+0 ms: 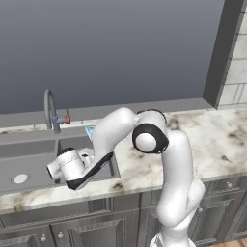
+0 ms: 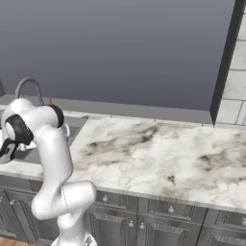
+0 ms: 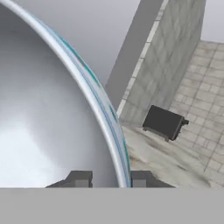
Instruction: Dump the banana and lemon wedge from the bowl so the bowl can be washed. Place the bowl in the sink after clearing the leftovers.
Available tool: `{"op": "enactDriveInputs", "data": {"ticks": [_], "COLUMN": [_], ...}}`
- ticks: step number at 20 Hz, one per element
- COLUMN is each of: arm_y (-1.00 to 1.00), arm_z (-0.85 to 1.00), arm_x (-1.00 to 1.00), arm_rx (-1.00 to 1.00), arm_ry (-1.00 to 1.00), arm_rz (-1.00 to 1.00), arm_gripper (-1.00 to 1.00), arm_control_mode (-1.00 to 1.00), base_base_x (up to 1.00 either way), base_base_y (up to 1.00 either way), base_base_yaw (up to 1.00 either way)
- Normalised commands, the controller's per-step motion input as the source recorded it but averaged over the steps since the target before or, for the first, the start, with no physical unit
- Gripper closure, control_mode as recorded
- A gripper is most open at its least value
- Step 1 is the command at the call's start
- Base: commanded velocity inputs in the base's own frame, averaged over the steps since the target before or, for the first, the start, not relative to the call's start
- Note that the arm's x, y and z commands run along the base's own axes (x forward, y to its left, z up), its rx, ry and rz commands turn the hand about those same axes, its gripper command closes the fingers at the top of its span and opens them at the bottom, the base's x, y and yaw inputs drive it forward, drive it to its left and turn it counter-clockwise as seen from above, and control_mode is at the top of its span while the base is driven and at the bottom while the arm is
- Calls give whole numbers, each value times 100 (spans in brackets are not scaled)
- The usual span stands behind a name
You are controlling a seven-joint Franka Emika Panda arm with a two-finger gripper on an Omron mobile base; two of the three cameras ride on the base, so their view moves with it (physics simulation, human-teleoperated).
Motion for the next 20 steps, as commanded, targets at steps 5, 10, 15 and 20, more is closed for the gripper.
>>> {"op": "enactDriveInputs", "data": {"ticks": [5, 10, 15, 20], "arm_y": [-100, -100, -100, -100], "arm_z": [69, 69, 59, 72], "arm_x": [-45, -46, -18, -5], "arm_rx": [56, 60, 70, 70], "arm_ry": [-7, 0, 9, 17], "arm_rz": [-1, -3, 0, 0], "arm_gripper": [100, 100, 100, 100], "arm_control_mode": [-100, -100, -100, -100], "base_base_x": [0, 0, 0, 0], "base_base_y": [0, 0, 0, 0], "base_base_yaw": [0, 0, 0, 0]}}
